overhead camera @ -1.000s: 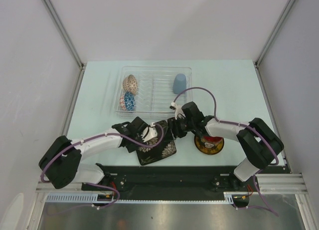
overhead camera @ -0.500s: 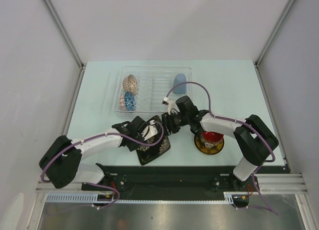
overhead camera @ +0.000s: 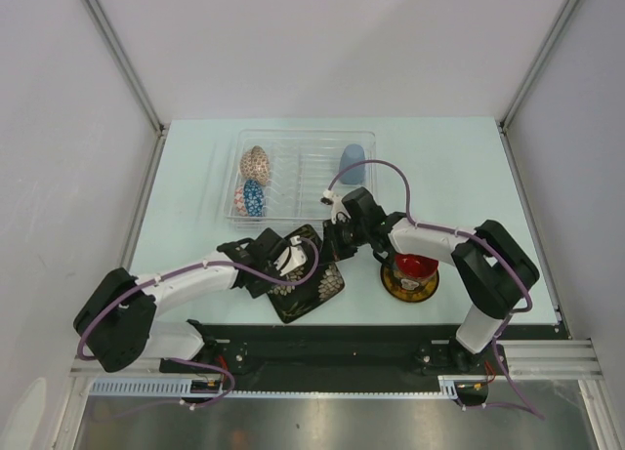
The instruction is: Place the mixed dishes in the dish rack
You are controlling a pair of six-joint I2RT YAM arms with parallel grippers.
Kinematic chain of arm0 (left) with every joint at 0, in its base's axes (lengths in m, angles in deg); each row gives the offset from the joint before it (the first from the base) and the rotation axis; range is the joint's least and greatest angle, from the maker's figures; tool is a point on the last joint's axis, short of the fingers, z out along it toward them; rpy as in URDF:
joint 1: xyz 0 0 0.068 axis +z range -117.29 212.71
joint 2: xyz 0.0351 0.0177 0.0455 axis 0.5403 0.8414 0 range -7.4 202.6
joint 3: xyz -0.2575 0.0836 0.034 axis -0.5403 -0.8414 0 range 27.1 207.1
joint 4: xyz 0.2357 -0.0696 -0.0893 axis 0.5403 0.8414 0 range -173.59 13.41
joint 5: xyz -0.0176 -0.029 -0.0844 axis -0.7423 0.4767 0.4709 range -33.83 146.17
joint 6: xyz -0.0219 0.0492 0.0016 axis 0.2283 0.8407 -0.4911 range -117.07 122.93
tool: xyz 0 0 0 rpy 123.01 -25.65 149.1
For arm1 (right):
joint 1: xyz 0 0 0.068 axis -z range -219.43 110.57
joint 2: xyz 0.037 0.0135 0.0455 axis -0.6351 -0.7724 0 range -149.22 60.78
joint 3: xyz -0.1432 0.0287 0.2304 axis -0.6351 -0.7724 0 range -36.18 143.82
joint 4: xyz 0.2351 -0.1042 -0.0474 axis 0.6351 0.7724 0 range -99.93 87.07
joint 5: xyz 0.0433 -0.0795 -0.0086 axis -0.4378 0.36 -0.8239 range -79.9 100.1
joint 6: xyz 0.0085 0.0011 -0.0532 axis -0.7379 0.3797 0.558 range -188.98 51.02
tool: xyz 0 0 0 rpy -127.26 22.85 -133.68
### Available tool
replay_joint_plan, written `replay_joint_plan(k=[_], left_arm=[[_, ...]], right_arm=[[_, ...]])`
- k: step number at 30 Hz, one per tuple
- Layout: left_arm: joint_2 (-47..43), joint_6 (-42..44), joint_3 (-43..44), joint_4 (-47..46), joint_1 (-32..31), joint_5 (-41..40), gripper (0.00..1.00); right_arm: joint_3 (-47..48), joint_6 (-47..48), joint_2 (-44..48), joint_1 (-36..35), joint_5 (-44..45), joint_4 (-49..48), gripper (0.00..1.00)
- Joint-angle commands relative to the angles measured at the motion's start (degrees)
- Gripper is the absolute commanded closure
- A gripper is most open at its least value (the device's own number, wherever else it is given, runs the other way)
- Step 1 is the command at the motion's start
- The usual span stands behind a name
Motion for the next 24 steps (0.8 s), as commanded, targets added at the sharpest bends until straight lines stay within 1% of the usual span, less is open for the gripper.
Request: replay_joint_plan(k=[1, 6, 9, 11, 12, 14, 15, 16, 17, 18, 19, 21, 24], left_arm=[[-1.55, -2.96, 1.43, -11.15, -0.43, 2.1, 0.42], [-2.87, -2.43, 1.52, -10.19, -0.44, 0.35, 0.43], [-5.15, -1.9, 3.53, -7.73, -0.17, -1.59, 0.43], [-8.03, -1.64, 5.99, -3.87, 0.79, -2.12, 0.43], [-9.19, -1.64, 9.57, -2.29, 1.4, -1.77, 0.43], [-10.95, -1.9, 14.33, 3.77, 2.9, -1.24, 0.41], [-11.74, -1.99, 19.75, 5.79, 4.73, -0.46, 0.41], [-12.09, -2.16, 22.5, 9.47, 5.88, 0.25, 0.4], [-12.45, -2.34, 25.05, 10.98, 8.59, 1.65, 0.39], [-12.97, -2.43, 29.78, 12.22, 9.92, 2.36, 0.39], [-13.15, -2.43, 32.0, 14.05, 11.33, 2.71, 0.38], [-13.33, -2.34, 37.26, 14.6, 15.28, 3.06, 0.37], [-12.19, -3.65, 40.45, 12.16, 21.34, 3.16, 0.37]], right_arm=[[3.05, 1.67, 0.81, -2.28, -8.1, -3.13, 1.0], [3.14, 1.76, 1.34, -2.28, -7.4, -2.78, 1.0], [3.14, 1.85, 2.74, -2.19, -7.14, -2.78, 1.0], [3.67, 2.2, 3.62, -2.1, -6.79, -2.17, 1.0], [4.02, 2.55, 4.58, -2.19, -6.09, -0.6, 1.0], [5.25, 4.21, 5.73, -2.1, -5.47, 1.17, 1.0], [5.69, 4.83, 6.34, -2.01, -4.86, 3.01, 1.0], [6.21, 5.44, 7.92, -1.93, -4.68, 3.98, 1.0], [7.35, 7.19, 8.63, -1.84, -4.5, 5.21, 1.0], [8.23, 8.08, 9.51, -1.75, -3.72, 7.74, 1.0], [9.11, 9.04, 11.25, -1.57, -3.19, 9.34, 1.0], [12.71, 12.3, 13.2, -0.96, -0.82, 14.61, 1.0], [19.21, 16.34, 16.71, 1.14, 2.96, 20.68, 1.0]])
